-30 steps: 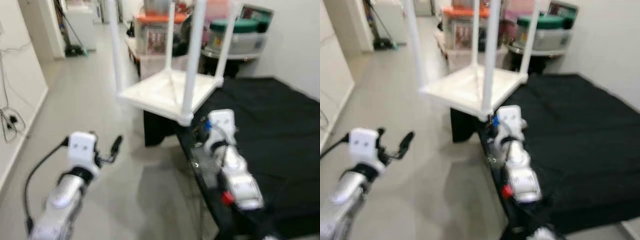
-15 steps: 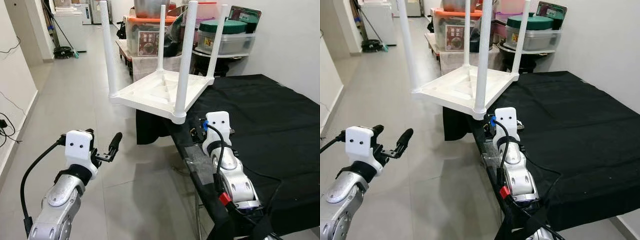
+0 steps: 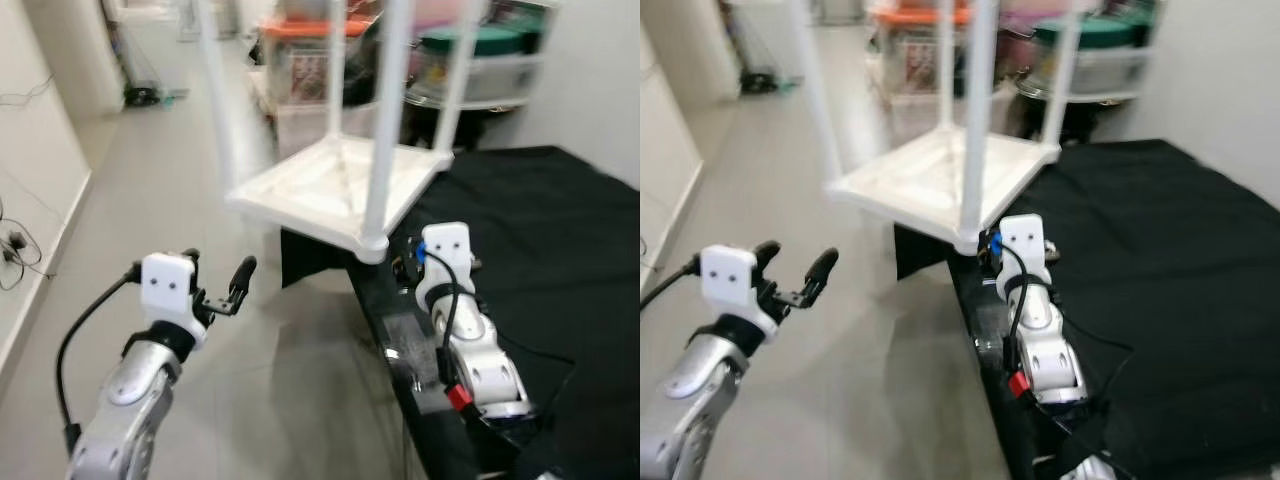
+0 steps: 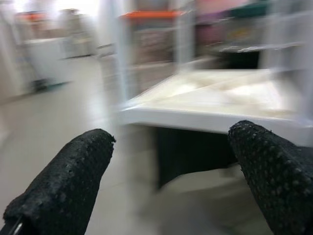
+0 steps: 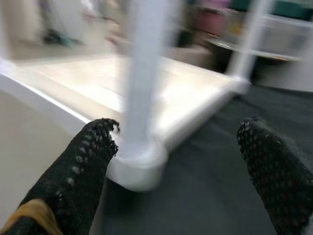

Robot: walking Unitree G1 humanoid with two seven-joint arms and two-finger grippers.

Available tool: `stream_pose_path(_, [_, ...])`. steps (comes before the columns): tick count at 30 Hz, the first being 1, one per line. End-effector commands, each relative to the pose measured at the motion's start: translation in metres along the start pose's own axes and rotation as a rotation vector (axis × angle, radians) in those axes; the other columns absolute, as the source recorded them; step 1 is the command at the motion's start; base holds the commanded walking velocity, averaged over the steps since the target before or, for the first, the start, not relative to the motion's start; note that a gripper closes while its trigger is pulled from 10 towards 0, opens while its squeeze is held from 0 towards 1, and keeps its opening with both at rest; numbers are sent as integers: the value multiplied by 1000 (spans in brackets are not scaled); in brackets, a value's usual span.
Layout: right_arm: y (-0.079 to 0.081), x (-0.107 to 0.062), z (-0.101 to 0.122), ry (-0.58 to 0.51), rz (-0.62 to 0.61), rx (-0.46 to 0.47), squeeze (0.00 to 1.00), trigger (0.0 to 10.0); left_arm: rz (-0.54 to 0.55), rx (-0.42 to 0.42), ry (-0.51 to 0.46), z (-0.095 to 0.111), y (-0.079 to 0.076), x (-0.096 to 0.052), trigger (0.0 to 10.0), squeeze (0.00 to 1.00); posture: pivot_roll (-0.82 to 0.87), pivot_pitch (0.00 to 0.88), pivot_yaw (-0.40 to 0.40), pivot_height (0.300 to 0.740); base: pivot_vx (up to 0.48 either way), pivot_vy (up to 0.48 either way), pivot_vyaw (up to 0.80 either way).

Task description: Building children table

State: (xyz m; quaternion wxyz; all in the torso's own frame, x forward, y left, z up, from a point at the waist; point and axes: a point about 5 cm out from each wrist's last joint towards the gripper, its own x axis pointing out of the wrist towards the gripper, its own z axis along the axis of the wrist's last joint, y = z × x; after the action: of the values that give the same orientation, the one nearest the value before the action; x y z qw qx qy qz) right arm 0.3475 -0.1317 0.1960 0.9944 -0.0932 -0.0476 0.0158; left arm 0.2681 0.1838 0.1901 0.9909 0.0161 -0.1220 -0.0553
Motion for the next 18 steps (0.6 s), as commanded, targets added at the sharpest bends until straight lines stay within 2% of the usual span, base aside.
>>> stream_pose_path(1, [-13, -2, -9, 27, -35, -21, 0, 10000, -27, -13, -1, 0, -8, 2, 10000, 0, 89, 0, -54, 740, 0, 0, 800])
stream_pose_path(10, [-21, -4, -4, 2, -66, 21, 0, 10000, -42, -13, 11, -3, -12, 1, 10000, 0, 81, 0, -53, 740, 0, 0, 0])
stream_pose_path(15, [-17, -3, 0, -22, -26, 37, 0, 10000, -46, -18, 10, -3, -13, 2, 10000, 0, 82, 0, -54, 740, 0, 0, 0])
stream_pose_path(16, [-10, 1, 11, -62, 30, 51, 0, 10000, -44, -18, 14, -4, -12, 2, 10000, 0, 84, 0, -59, 740, 0, 0, 0])
stream_pose_path(18, [-8, 3, 15, -75, 45, 52, 0, 10000, -42, -17, 15, -5, -12, 2, 10000, 0, 84, 0, -59, 740, 0, 0, 0])
